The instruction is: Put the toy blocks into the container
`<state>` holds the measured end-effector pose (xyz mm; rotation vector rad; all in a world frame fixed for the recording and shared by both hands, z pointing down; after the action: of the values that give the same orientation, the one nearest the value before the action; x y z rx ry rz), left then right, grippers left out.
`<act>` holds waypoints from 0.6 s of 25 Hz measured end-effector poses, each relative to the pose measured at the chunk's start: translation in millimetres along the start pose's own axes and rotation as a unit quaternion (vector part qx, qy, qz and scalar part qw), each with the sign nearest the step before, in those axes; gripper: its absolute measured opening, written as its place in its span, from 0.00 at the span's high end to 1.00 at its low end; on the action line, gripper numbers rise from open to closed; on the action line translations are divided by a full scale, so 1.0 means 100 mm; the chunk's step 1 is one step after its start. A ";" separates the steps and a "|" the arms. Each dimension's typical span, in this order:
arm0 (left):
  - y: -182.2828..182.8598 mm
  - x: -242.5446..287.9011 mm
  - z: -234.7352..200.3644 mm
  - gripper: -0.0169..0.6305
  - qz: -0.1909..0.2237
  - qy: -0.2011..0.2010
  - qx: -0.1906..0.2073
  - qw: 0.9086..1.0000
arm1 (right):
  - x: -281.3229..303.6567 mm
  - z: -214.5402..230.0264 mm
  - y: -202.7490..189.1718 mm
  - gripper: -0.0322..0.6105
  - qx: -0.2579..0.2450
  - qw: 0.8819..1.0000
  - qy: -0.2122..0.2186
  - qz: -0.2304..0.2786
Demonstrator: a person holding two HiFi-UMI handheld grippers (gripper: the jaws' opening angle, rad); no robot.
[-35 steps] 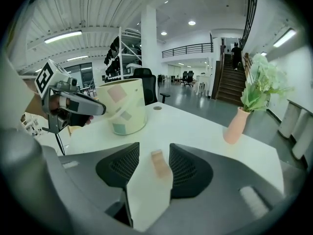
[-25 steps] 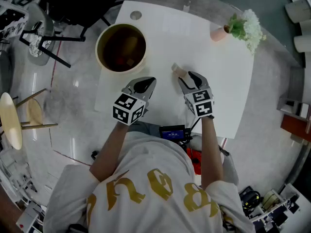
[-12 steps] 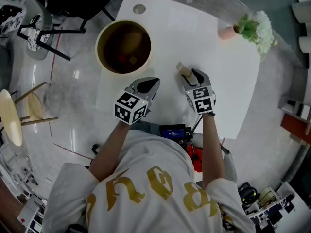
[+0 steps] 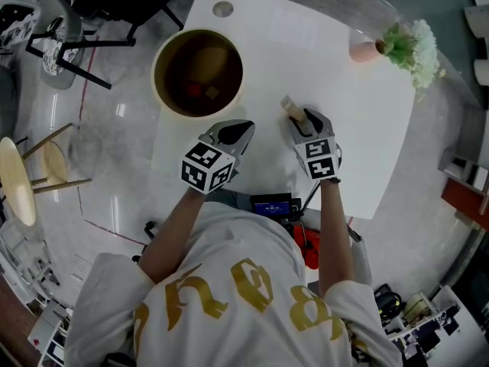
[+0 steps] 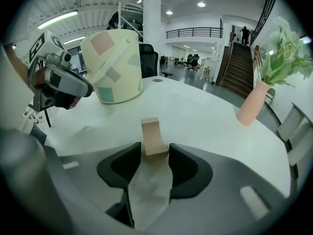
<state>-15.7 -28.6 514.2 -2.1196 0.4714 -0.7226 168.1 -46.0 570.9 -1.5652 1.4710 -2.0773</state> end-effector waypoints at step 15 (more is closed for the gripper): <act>-0.01 -0.03 0.00 0.97 0.008 0.005 -0.003 1.000 | -0.06 -0.03 -0.04 0.69 0.035 0.999 -0.003 0.015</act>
<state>-18.2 -26.3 513.5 -2.1159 0.4956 -0.7229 169.8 -38.0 570.5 -1.5131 1.3959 -2.0807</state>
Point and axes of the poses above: the fingertips, and each gripper's own axes: x forward along the fingers, z to its right, y out of its top, the point moved 6 cm from there along -x, backward along the fingers, and after that the axes turned 12 degrees about z, right-handed, at the moved point
